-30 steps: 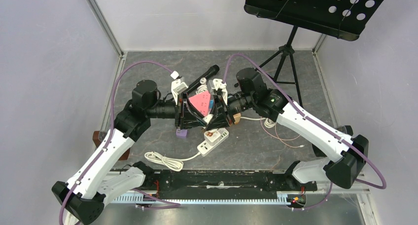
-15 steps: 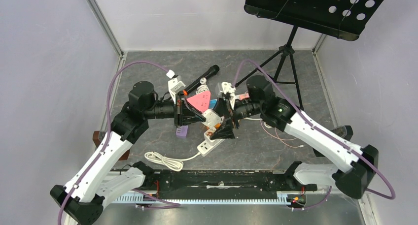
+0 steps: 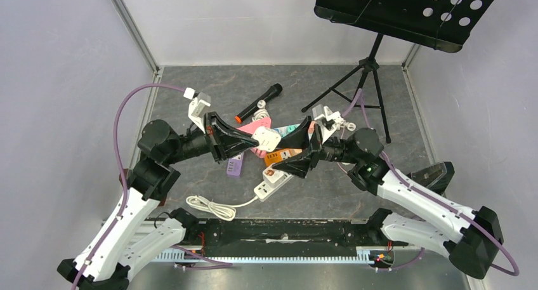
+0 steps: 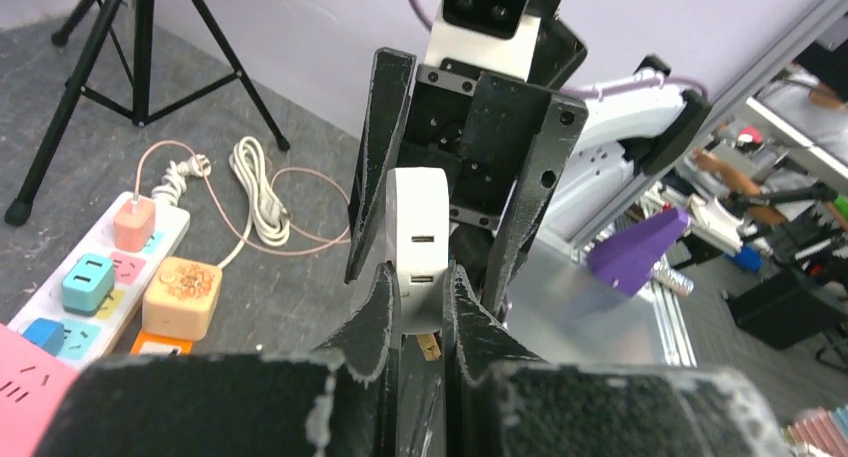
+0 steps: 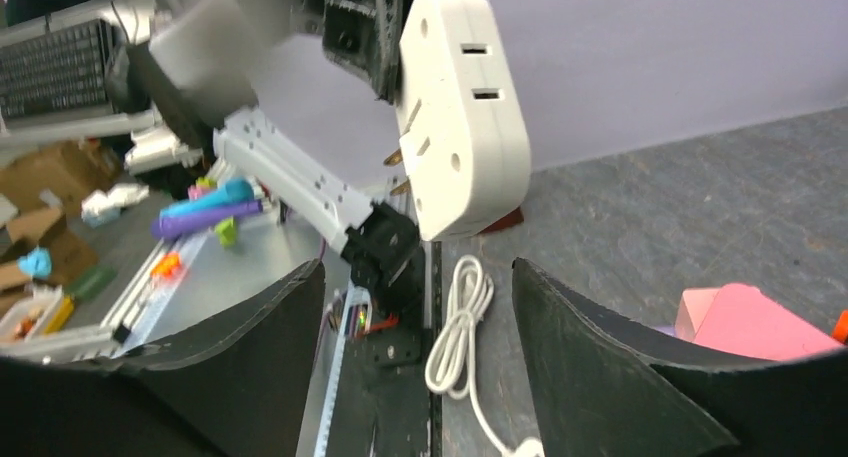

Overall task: Insert the plug
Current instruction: Insert the plug into the socket.

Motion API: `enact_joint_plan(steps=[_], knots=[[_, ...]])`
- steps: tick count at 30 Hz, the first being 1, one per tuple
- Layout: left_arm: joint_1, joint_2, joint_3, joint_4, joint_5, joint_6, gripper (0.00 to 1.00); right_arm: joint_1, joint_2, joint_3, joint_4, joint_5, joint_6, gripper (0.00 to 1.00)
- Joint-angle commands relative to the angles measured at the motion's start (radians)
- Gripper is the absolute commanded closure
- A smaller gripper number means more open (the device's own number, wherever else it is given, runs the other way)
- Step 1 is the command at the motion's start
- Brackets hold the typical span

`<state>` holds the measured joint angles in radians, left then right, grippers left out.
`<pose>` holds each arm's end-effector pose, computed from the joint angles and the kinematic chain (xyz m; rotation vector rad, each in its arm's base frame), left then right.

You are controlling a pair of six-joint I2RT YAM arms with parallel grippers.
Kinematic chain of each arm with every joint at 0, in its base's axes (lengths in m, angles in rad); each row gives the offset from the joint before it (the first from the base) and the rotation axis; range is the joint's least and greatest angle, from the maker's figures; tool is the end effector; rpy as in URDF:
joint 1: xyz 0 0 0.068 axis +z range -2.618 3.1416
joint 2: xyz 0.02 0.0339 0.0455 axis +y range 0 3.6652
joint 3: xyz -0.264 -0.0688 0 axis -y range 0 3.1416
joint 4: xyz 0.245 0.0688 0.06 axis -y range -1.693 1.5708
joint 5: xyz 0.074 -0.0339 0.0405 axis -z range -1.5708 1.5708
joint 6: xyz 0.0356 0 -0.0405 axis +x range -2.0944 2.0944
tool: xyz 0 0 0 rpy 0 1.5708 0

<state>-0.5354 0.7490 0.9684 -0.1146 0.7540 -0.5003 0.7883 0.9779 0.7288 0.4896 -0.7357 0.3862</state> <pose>0.1184 -0.0986 0.4156 0.6945 1.5069 -1.3576 0.1397 0.1744 0.3541 -0.9535 1.2344 1.4380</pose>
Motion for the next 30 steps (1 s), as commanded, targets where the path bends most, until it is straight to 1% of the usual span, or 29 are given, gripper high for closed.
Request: enact_joint_plan(steps=[1,4,7,9,11,13,14,15,16,18,20,21,22,23,25,26,28,30], knots=[[-0.001,-0.024,-0.034,0.206,-0.056,-0.168,0.98,0.002,0.019,-0.041,0.399,0.124,0.226,0.3],[-0.001,-0.04,-0.06,0.276,-0.07,-0.208,0.98,0.001,0.055,-0.076,0.569,0.194,0.332,0.28],[-0.001,-0.046,-0.067,0.291,-0.088,-0.217,0.98,0.003,0.097,-0.09,0.735,0.231,0.435,0.29],[-0.001,-0.046,-0.077,0.323,-0.085,-0.234,0.98,0.003,0.127,-0.076,0.791,0.246,0.487,0.3],[-0.001,-0.047,-0.086,0.35,-0.082,-0.255,0.98,0.007,0.157,-0.051,0.817,0.242,0.514,0.35],[-0.002,-0.047,-0.093,0.375,-0.075,-0.275,0.98,0.008,0.184,-0.019,0.813,0.239,0.527,0.43],[-0.001,-0.049,-0.095,0.378,-0.074,-0.279,0.98,0.008,0.198,-0.001,0.806,0.235,0.53,0.49],[-0.001,-0.049,-0.097,0.378,-0.073,-0.28,0.98,0.008,0.209,0.014,0.792,0.236,0.531,0.58],[-0.002,-0.051,-0.097,0.378,-0.071,-0.282,0.98,0.008,0.217,0.03,0.773,0.234,0.529,0.64],[-0.001,-0.051,-0.096,0.371,-0.07,-0.286,0.98,0.008,0.232,0.056,0.738,0.225,0.525,0.83],[-0.001,-0.048,-0.089,0.346,-0.064,-0.272,0.98,0.008,0.237,0.069,0.722,0.21,0.519,1.0],[-0.001,-0.047,-0.081,0.318,-0.06,-0.262,0.96,0.008,0.233,0.071,0.7,0.208,0.506,1.0],[-0.001,-0.042,-0.066,0.265,-0.055,-0.235,0.87,0.008,0.226,0.075,0.667,0.202,0.488,1.0],[-0.002,-0.036,-0.044,0.21,-0.045,-0.197,0.72,0.007,0.22,0.085,0.627,0.184,0.458,1.0],[-0.001,-0.022,0.03,0.007,-0.039,-0.086,0.49,0.006,0.202,0.128,0.468,0.123,0.361,1.0],[-0.001,-0.01,0.079,-0.111,-0.038,-0.025,0.44,0.004,0.195,0.16,0.357,0.091,0.291,1.0],[-0.001,0.01,0.172,-0.316,-0.047,0.11,0.38,0.005,0.18,0.213,0.15,0.028,0.153,1.0],[-0.002,0.038,0.243,-0.461,0.017,0.215,0.32,0.004,0.181,0.273,-0.035,-0.037,0.022,1.0]])
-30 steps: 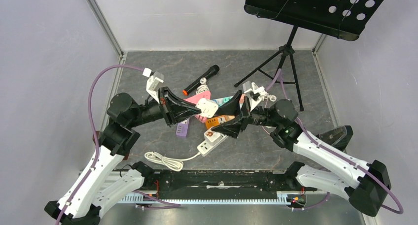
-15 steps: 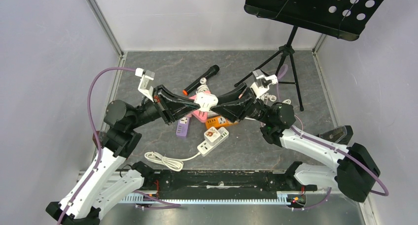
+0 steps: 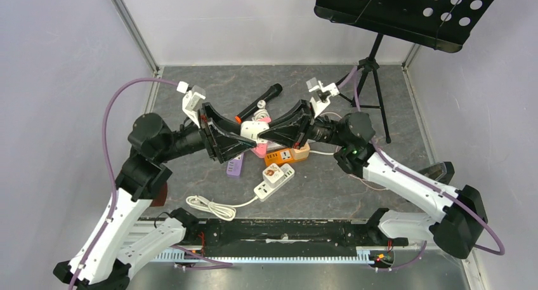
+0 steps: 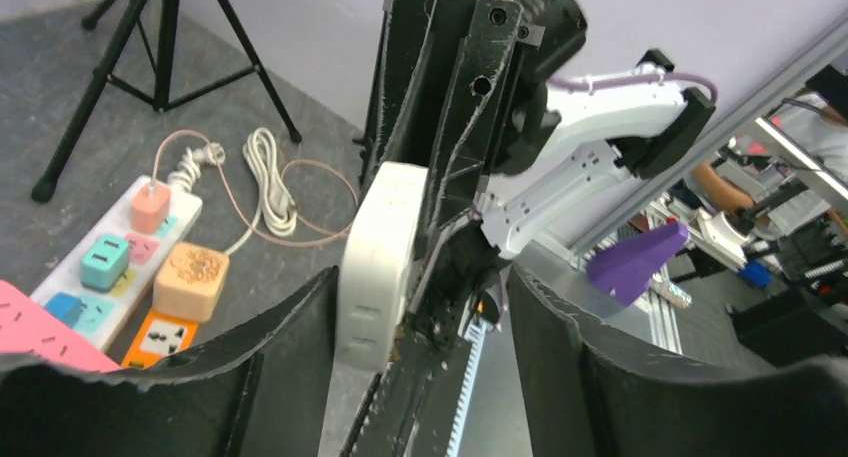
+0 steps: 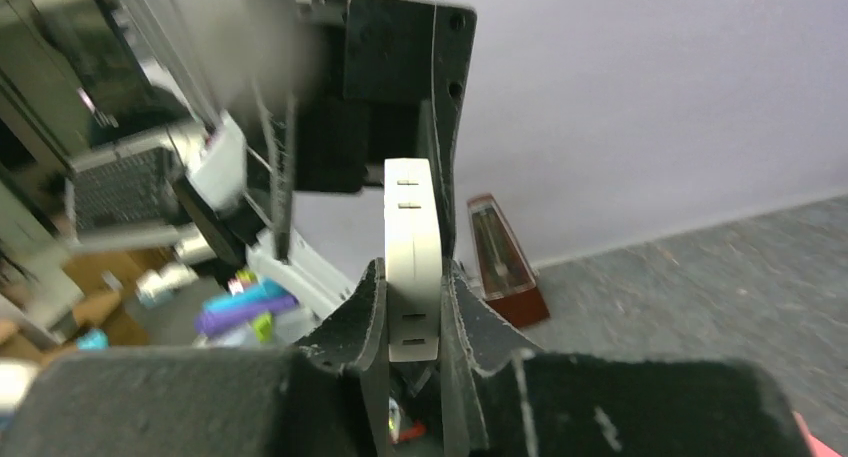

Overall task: Insert the plug
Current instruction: Insert the plug into the socket.

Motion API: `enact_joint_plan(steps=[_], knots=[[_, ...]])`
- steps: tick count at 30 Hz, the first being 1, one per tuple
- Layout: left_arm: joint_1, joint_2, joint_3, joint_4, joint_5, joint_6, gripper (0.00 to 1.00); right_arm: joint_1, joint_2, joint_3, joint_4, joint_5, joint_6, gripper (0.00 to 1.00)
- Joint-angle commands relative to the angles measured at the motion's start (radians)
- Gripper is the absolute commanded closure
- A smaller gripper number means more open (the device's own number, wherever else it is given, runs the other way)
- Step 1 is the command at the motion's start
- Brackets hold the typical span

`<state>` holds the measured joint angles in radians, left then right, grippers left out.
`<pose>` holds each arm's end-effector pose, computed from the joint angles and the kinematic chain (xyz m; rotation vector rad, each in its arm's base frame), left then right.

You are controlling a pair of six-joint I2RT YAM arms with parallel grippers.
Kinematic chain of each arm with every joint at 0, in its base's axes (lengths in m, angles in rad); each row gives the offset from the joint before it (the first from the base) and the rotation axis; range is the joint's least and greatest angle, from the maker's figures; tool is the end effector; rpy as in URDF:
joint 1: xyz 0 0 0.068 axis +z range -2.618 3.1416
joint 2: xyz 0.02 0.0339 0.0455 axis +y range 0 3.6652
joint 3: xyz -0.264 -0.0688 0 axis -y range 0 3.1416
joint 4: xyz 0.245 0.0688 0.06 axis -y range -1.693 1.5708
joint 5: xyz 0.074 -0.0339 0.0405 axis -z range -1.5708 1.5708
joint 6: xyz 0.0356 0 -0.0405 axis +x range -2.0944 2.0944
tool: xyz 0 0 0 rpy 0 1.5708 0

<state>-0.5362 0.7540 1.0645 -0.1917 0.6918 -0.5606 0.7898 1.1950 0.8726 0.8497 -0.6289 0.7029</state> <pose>0.1115 -0.0927 0.4382 0.5992 1.5291 -1.3616 0.1705 0.2018 0.3901 -0.6975 1.1167 1.6270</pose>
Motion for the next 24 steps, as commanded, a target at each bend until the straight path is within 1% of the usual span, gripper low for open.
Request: enact_joint_plan(steps=[1,2,5,7,8,9,10,12,14,19,22,24], knots=[[-0.001,0.047,0.17,-0.438,0.117,0.33,0.31,0.003,-0.033,0.154,-0.484,-0.179,-0.353,1.0],[-0.001,0.065,0.192,-0.498,0.138,0.375,0.3,0.003,-0.026,0.174,-0.54,-0.216,-0.395,1.0],[-0.001,0.123,0.236,-0.672,0.164,0.54,0.29,0.002,0.003,0.254,-0.779,-0.285,-0.555,1.0],[-0.001,0.171,0.258,-0.793,0.163,0.663,0.25,0.003,0.011,0.293,-0.91,-0.288,-0.648,1.0],[-0.001,0.194,0.266,-0.84,0.149,0.708,0.25,0.003,0.01,0.303,-0.949,-0.284,-0.681,1.0],[-0.001,0.218,0.268,-0.857,0.128,0.716,0.25,0.003,0.009,0.309,-0.984,-0.284,-0.708,1.0],[-0.003,0.24,0.267,-0.863,0.101,0.718,0.25,0.003,0.008,0.316,-1.007,-0.282,-0.735,1.0],[-0.005,0.266,0.258,-0.844,0.097,0.714,0.27,0.007,0.005,0.31,-1.013,-0.286,-0.757,1.0],[-0.01,0.287,0.255,-0.833,0.104,0.707,0.32,0.014,0.008,0.305,-1.017,-0.255,-0.759,1.0],[-0.021,0.292,0.226,-0.739,0.103,0.652,0.41,0.026,0.019,0.309,-1.014,-0.263,-0.751,1.0],[-0.034,0.286,0.206,-0.692,0.124,0.624,0.4,0.03,0.021,0.31,-1.0,-0.256,-0.73,1.0],[-0.045,0.281,0.184,-0.655,0.131,0.603,0.34,0.032,0.022,0.301,-0.967,-0.256,-0.705,1.0]])
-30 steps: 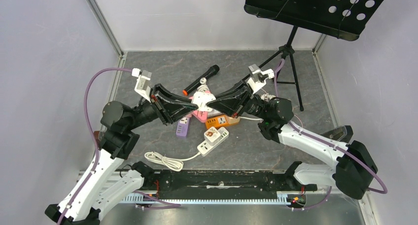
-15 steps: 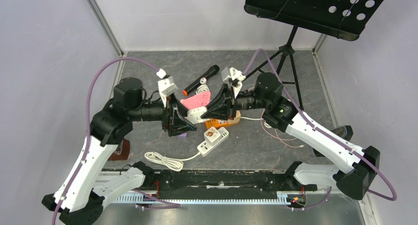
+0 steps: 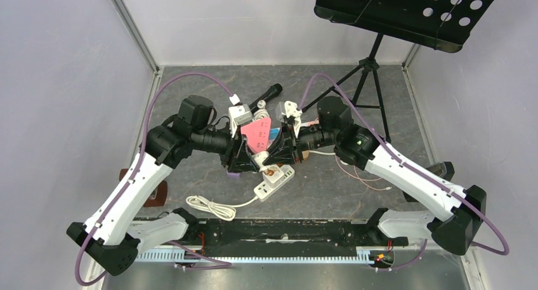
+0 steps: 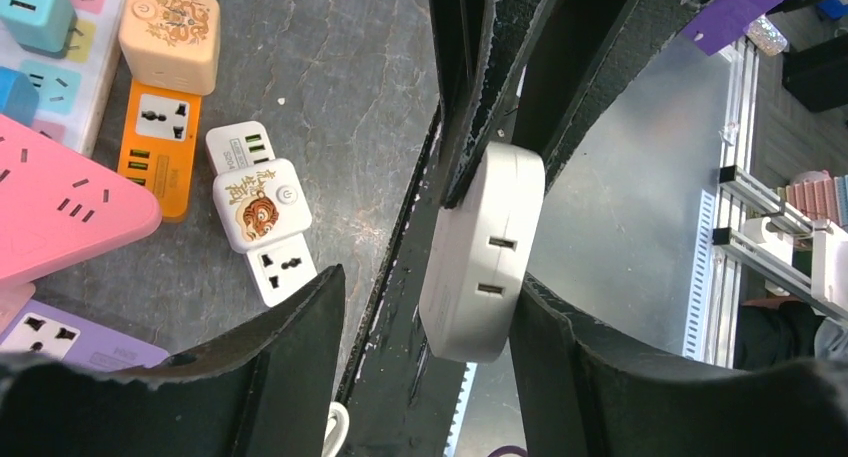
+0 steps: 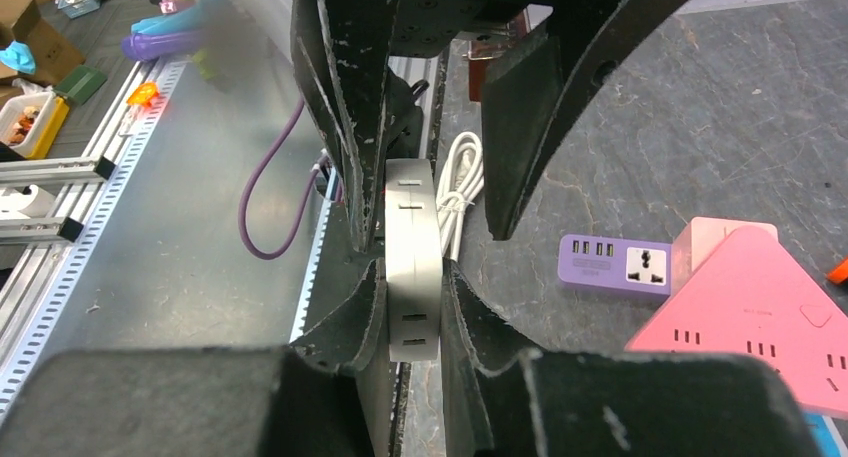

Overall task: Insert the plug
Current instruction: Insert the plug into the socket.

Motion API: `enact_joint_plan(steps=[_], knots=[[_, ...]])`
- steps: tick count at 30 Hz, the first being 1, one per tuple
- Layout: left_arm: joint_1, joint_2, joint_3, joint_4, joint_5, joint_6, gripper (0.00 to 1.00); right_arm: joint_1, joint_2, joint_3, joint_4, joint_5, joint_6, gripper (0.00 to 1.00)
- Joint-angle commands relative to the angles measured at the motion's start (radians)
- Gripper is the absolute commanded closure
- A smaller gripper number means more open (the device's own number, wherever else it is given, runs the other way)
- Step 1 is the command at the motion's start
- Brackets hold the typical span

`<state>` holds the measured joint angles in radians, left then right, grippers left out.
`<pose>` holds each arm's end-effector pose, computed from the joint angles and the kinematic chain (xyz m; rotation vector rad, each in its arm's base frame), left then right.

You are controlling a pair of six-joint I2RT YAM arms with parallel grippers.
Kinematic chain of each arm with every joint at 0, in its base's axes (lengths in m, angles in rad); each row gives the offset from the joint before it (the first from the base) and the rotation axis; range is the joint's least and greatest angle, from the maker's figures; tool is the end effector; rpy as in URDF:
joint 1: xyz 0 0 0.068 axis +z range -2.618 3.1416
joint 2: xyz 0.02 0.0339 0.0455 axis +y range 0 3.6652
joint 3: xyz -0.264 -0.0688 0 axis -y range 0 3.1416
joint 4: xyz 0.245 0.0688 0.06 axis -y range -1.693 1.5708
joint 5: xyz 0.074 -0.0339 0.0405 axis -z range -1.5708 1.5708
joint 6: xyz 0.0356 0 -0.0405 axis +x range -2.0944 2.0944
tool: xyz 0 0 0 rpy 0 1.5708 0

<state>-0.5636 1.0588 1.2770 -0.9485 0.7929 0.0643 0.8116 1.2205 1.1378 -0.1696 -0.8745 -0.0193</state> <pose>0.1476 -0.1233 0.3892 1.1005 2.0197 -1.1667 0.1676 0.2163 0.3769 -1.3422 1.4039 1.3335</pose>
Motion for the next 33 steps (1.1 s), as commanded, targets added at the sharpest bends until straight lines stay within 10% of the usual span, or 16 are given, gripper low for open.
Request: enact_joint_plan(steps=[1,13,21,25,29,33], knots=[[-0.023,-0.027,-0.039,0.12,0.028,-0.033,0.33,0.011,-0.003,0.031,0.073,-0.015,0.045,1.0],[-0.054,-0.027,-0.053,0.144,0.016,-0.038,0.49,0.032,0.013,0.018,0.156,-0.038,0.149,1.0],[-0.055,-0.036,-0.057,0.148,0.01,-0.041,0.98,0.044,0.016,0.016,0.157,-0.023,0.156,1.0],[-0.055,-0.057,-0.068,0.173,-0.028,-0.055,0.98,0.044,0.015,0.019,0.156,-0.014,0.162,1.0],[-0.055,-0.067,-0.049,0.166,-0.04,-0.054,0.49,0.044,0.013,0.02,0.151,-0.012,0.158,1.0],[-0.055,-0.074,-0.018,0.134,-0.065,-0.051,0.38,0.045,0.013,0.019,0.132,-0.015,0.144,1.0]])
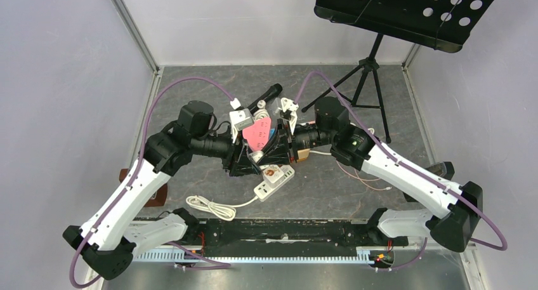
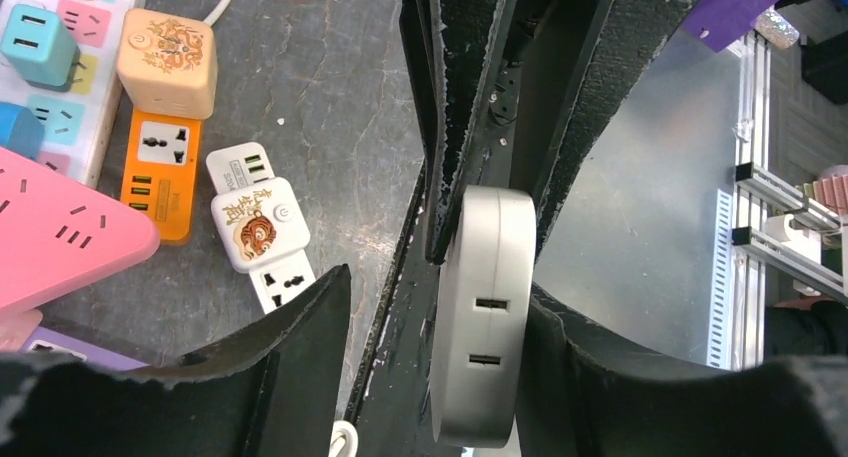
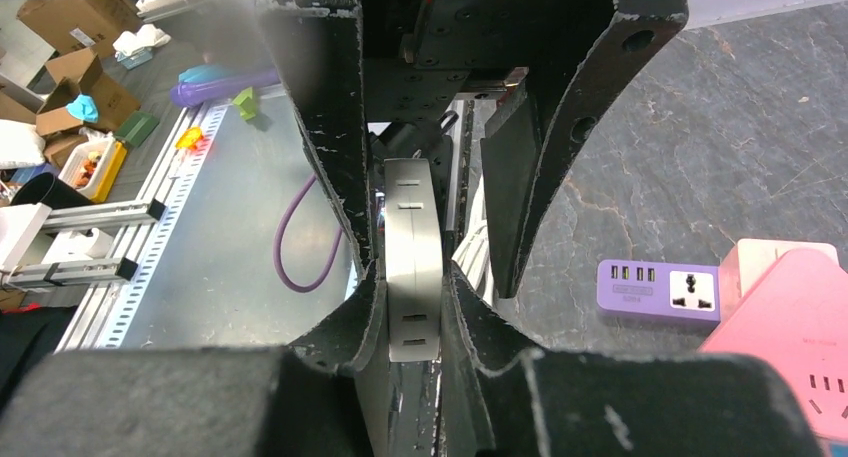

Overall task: Insert the plug
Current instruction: Insert the plug into the socket.

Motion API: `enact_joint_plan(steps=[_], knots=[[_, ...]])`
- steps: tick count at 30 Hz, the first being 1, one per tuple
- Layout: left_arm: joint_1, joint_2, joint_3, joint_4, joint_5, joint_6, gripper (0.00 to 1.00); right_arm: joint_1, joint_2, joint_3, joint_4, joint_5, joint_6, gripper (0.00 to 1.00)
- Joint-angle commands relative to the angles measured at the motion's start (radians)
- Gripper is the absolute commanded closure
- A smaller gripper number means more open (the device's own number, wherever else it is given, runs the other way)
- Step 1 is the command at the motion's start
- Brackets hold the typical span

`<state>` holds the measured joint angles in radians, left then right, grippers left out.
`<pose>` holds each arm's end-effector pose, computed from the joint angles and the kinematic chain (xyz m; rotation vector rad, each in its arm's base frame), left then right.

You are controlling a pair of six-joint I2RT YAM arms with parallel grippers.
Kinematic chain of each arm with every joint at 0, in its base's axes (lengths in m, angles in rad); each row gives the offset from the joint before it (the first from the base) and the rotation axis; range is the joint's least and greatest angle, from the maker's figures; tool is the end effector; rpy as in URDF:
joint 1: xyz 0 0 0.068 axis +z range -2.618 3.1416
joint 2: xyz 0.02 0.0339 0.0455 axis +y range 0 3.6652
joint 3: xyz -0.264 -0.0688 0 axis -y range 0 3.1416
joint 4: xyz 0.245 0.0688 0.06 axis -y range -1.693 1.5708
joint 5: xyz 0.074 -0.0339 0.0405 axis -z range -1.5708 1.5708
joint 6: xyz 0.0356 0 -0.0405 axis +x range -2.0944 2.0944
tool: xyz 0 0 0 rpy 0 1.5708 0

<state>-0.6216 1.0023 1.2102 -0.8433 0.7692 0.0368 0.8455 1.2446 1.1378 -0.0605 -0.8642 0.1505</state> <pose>0.1363 -0.1281 0.3862 1.1329 1.9297 -1.1689 0.1662 0.2284 0.3809 -1.2628 1.4421 1.4447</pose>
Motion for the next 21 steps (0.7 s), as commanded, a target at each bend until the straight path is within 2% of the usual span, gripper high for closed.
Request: enact_joint_plan(steps=[1,3,4,7,9,10,11,13,14,15,17,19,21], knots=[[0.003,-0.02,0.051,0.029,-0.04,-0.023,0.38,0.011,-0.013,0.019,0.021,-0.028,-0.03,1.0],[0.003,-0.02,0.051,0.029,-0.026,-0.023,0.4,0.01,-0.012,0.019,0.019,-0.027,-0.027,1.0],[0.004,-0.018,0.049,0.027,-0.024,-0.026,0.45,0.01,-0.012,0.019,0.02,-0.028,-0.029,1.0],[0.004,-0.014,0.04,0.023,-0.022,-0.026,0.68,0.01,-0.011,0.021,0.019,-0.029,-0.029,1.0],[0.004,-0.011,0.038,0.024,-0.013,-0.026,0.88,0.01,-0.011,0.021,0.016,-0.032,-0.029,1.0],[0.003,-0.01,0.038,0.027,-0.009,-0.027,0.94,0.01,-0.01,0.019,0.016,-0.032,-0.028,1.0],[0.003,-0.007,0.035,0.032,-0.002,-0.027,0.98,0.01,-0.011,0.02,0.018,-0.033,-0.027,1.0],[0.004,-0.006,0.03,0.045,0.007,-0.027,0.98,0.01,-0.011,0.023,0.017,-0.027,-0.017,1.0],[0.003,-0.005,0.025,0.053,-0.002,-0.027,0.98,0.01,-0.011,0.023,0.017,-0.014,-0.013,0.91],[0.003,-0.008,0.018,0.068,-0.017,-0.062,0.98,0.008,-0.018,0.022,0.016,0.011,-0.004,0.72],[0.003,-0.016,0.006,0.08,-0.068,-0.068,0.98,0.005,-0.034,0.022,0.017,0.086,0.016,0.42],[0.003,-0.027,-0.01,0.093,-0.143,-0.081,0.98,-0.009,-0.065,0.017,0.018,0.178,0.041,0.23],[0.004,-0.043,-0.035,0.118,-0.233,-0.101,0.98,-0.023,-0.114,-0.01,0.026,0.29,0.059,0.13]])
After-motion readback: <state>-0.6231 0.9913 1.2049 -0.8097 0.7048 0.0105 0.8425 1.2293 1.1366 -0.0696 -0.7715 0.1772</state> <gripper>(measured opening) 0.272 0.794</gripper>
